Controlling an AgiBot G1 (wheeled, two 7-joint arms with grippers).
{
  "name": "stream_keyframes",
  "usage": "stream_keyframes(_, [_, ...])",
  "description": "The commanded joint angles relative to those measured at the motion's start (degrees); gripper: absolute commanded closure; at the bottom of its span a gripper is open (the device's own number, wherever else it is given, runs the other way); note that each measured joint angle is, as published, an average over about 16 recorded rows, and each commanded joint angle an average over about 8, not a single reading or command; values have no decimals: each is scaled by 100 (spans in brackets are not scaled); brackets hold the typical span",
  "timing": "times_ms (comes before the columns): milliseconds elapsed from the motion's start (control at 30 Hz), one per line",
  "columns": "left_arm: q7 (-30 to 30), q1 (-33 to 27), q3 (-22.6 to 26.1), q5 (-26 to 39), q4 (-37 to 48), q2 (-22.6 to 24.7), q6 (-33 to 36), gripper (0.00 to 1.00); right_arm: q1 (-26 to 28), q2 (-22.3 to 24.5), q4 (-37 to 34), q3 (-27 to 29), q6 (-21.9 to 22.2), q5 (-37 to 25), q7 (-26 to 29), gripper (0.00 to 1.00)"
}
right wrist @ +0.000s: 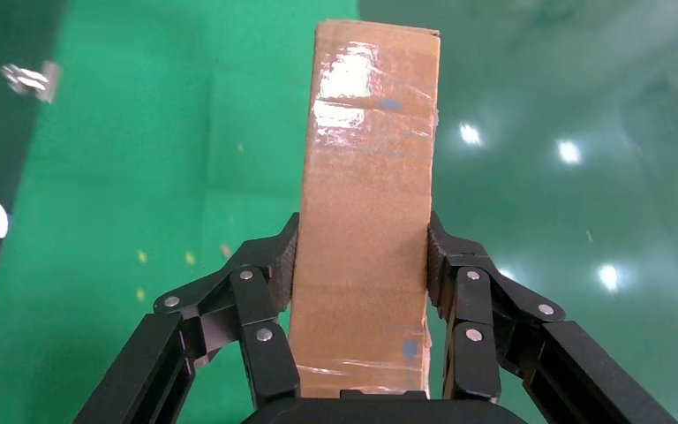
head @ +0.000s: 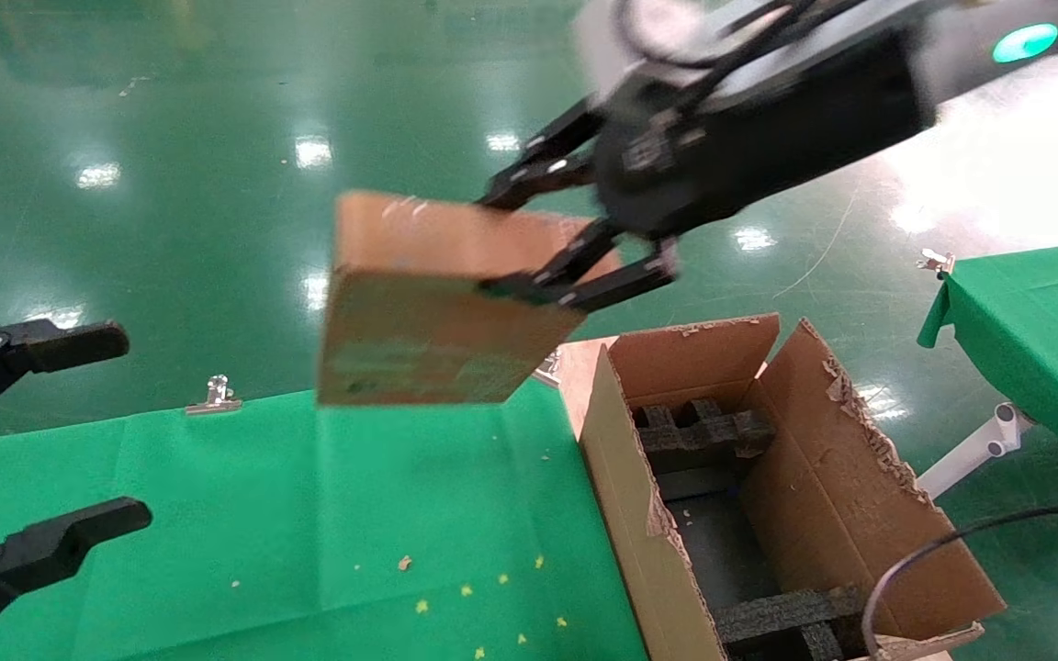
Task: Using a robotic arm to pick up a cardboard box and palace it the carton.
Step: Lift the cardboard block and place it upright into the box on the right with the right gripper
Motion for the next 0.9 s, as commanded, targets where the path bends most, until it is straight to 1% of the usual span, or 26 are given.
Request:
stream_keyframes(33, [0, 0, 0, 0, 0, 0, 0, 0, 142, 221, 51, -132, 9, 92, 18, 100])
stream_keyframes(167, [0, 0, 0, 0, 0, 0, 0, 0, 351, 652, 4, -401, 17, 21, -73, 100])
stream_keyframes(367, [0, 0, 0, 0, 0, 0, 0, 0, 641, 1207, -114, -884, 7, -257, -277, 100])
stream_keyframes(733, [0, 0, 0, 0, 0, 0, 0, 0, 1042, 2015, -178, -1937, -18, -552, -624, 100])
stream_keyframes(900, [0, 0, 0, 0, 0, 0, 0, 0, 1176, 2259, -296, -2470, -15, -644, -801, 100])
